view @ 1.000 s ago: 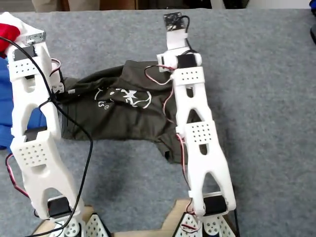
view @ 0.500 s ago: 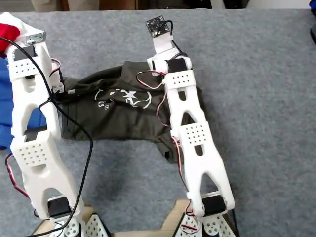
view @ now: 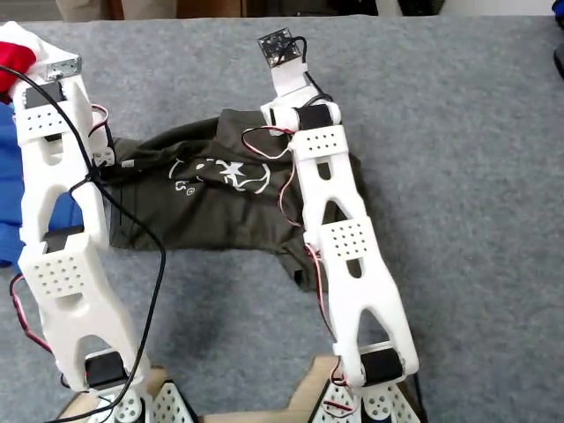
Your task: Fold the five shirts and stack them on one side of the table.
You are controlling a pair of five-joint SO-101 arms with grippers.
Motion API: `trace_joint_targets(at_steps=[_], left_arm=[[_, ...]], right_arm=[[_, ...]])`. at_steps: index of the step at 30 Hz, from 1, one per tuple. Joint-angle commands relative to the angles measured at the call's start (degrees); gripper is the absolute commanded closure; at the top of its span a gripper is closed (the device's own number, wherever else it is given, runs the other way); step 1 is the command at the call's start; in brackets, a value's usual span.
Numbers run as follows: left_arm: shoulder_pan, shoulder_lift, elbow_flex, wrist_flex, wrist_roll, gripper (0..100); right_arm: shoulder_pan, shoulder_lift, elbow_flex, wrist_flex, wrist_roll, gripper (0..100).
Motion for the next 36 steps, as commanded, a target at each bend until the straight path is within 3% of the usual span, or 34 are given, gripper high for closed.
trace_joint_targets(at_steps=[1,7,14,19,27,33,36], left_arm=[[-0.5,-0.8,-2.7,0.4,-0.4,98],[-0.6,-0.8,-2.8,0.4,-0.4,98],[-0.5,-1.0,-3.3,0.4,-0.4,98],[-0.6,-1.0,-3.3,0.1,-0.4,98],[-0.5,-0.9,-3.3,-0.1,-0.4,98],[-0.5,-0.8,-2.9,0.0,-0.4,98],[-0.5,-0.8,-3.3,0.2,-0.4,98]], right_arm=[[-1.1,-0.2,-1.5,-0.6,0.3,76.5],[-1.1,-0.1,-1.4,-0.6,-1.0,77.6],[-0.7,-0.1,-1.4,-0.6,-5.7,95.8],[-0.7,-0.1,-1.7,-0.6,-5.6,97.4],[2.7,-0.7,-3.3,-0.9,-5.8,95.9],[2.3,-1.4,-2.9,1.3,-10.2,78.2],[2.2,-1.3,-2.9,1.5,-10.2,77.1]])
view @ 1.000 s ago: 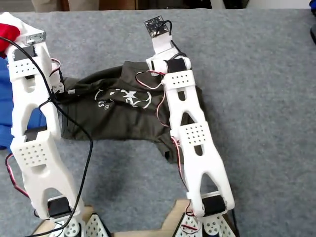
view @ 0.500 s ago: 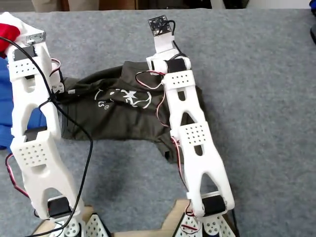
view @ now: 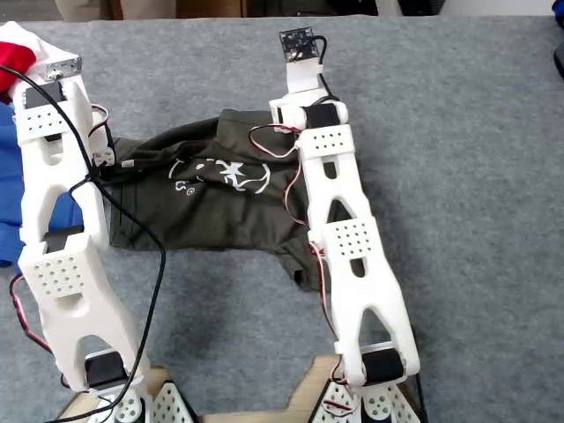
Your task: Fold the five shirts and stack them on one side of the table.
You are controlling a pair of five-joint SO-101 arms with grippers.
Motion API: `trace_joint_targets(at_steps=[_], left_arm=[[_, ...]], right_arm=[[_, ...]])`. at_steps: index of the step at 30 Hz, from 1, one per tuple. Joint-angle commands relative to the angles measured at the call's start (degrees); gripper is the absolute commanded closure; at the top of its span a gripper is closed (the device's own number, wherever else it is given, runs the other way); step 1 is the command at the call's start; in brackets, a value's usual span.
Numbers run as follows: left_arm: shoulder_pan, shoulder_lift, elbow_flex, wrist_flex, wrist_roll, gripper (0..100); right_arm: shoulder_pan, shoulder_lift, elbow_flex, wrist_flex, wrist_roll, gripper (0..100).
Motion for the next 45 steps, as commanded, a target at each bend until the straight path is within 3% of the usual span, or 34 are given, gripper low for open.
trace_joint_targets(at_steps=[1,6,13,33,38,42,45], left_arm=[[-0.5,-0.8,-3.3,0.2,-0.4,98],[-0.5,-0.9,-3.3,0.2,-0.3,98],[-0.2,-0.8,-3.3,-0.1,-0.2,98],[-0.4,-1.5,-3.5,-0.3,-0.4,98],[-0.1,-1.5,-9.8,0.4,1.1,98],[0.2,-2.8,-22.5,3.6,5.2,98],[2.1,-2.7,-29.6,5.8,5.3,98]], right_arm=[[0.1,-1.3,-2.9,0.6,-0.5,77.1],[-0.7,-1.6,-0.7,0.7,-0.5,78.1],[-0.8,-1.6,-0.7,0.3,-0.4,97.4],[1.8,-8.6,-3.2,6.0,-0.6,99.3],[3.5,-13.9,-3.3,9.1,-0.5,99.3],[3.9,-23.2,-3.2,12.3,-0.2,99.4],[3.7,-29.8,-2.9,12.1,3.9,99.4]])
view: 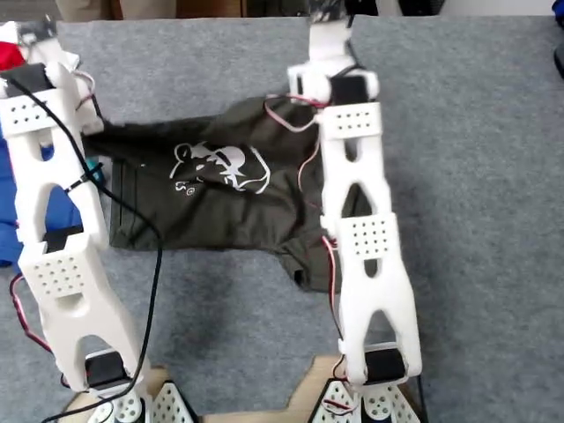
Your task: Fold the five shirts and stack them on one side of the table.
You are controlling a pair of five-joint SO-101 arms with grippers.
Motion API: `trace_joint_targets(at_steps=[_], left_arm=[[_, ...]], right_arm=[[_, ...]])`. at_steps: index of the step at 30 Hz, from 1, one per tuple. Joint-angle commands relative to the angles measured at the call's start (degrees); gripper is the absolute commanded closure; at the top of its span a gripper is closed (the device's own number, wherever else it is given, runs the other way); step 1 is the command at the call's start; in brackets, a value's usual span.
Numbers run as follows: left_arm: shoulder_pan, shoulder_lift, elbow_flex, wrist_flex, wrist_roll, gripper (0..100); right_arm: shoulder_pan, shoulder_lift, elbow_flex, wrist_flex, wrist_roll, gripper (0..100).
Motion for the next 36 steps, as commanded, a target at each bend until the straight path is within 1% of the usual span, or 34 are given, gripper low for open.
trace_joint_targets(at_steps=[1,7,11,16,21,25,27,30,32,34,36], left_arm=[[2.5,-2.7,-10.7,2.7,0.7,98],[6.2,-3.1,-17.5,6.2,0.7,98],[5.9,-3.1,-22.6,7.0,0.9,98],[4.9,-3.1,-24.5,7.0,0.9,98],[4.9,-0.7,-21.5,6.8,0.6,98],[5.1,4.9,-19.6,2.5,0.9,98],[4.8,9.1,-19.9,0.7,0.9,98],[4.7,13.1,-20.1,0.8,0.9,98],[4.7,13.3,-20.0,2.5,1.0,98],[5.0,13.3,-20.0,5.6,1.0,98],[5.4,13.3,-19.5,7.1,1.0,98]], right_arm=[[0.7,-12.4,-2.9,0.2,4.0,99.4],[1.4,-20.7,-3.2,0.6,5.0,99.4],[2.9,-25.7,-3.0,0.6,5.1,99.4],[5.3,-29.0,-2.9,0.2,5.2,99.4],[7.7,-25.2,0.9,-1.4,5.2,99.4],[9.1,-19.6,6.0,-7.4,5.2,99.4],[9.3,-17.7,7.6,-7.8,5.2,99.4],[8.9,-17.5,7.9,-4.2,5.1,99.4],[8.0,-17.8,7.3,-0.8,5.1,99.4],[7.0,-19.0,6.1,4.7,5.4,99.4],[5.7,-20.3,5.8,10.6,7.6,99.4]])
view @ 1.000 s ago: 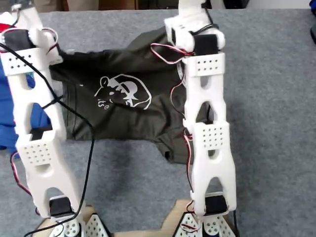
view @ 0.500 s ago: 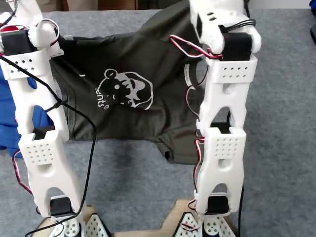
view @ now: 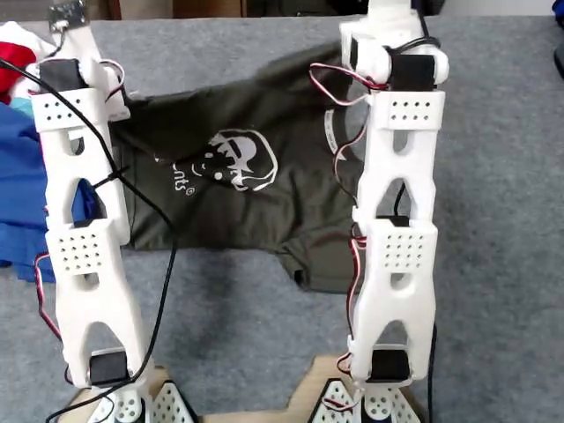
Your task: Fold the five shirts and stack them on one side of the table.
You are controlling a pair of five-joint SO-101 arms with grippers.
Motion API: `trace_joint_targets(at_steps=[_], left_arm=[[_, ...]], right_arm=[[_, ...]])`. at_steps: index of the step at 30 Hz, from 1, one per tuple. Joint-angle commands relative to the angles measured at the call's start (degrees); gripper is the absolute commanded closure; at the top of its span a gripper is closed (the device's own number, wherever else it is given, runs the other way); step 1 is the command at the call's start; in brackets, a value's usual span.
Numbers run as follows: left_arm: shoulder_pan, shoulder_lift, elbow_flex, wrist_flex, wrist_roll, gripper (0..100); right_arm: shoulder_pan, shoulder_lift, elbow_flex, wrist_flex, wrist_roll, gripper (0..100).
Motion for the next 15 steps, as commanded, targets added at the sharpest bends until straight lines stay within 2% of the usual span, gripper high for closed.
trace_joint_targets(at_steps=[1,6,11,15], left_arm=[[0.0,-0.9,0.6,1.9,0.3,98],[-0.4,-2.2,6.0,1.9,0.1,98],[0.9,-8.1,19.3,1.9,-2.6,98],[1.6,-15.3,30.6,1.9,-3.3,98]], right_arm=[[-2.8,-4.1,-2.3,9.7,3.6,99.4],[-4.2,-7.6,-2.1,20.4,5.9,99.4],[-2.6,-10.1,-1.4,20.7,6.1,99.4],[-2.2,-14.0,6.8,20.8,6.1,99.4]])
